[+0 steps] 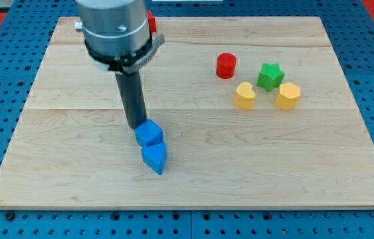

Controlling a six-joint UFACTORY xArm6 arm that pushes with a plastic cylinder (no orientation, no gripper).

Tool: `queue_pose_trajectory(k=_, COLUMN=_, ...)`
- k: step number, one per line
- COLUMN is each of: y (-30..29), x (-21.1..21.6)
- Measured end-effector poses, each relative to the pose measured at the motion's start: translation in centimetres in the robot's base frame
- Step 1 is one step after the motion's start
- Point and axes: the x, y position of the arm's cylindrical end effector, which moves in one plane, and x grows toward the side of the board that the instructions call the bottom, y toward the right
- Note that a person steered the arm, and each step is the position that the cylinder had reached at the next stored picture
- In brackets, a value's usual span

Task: Push green circle diagonally below red star

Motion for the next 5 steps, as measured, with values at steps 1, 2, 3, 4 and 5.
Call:
queue_pose_trajectory(k=1, y=1.6, x=0.0)
queue_pose_trajectory(k=2, y=2.9, x=-6.4)
queue_pose_trajectory(k=3, y=2.8, x=-13.4)
queue_pose_trajectory(k=4, y=1.0, x=-17.2)
queue_pose_trajectory(k=5, y=-2.2, x=-13.9)
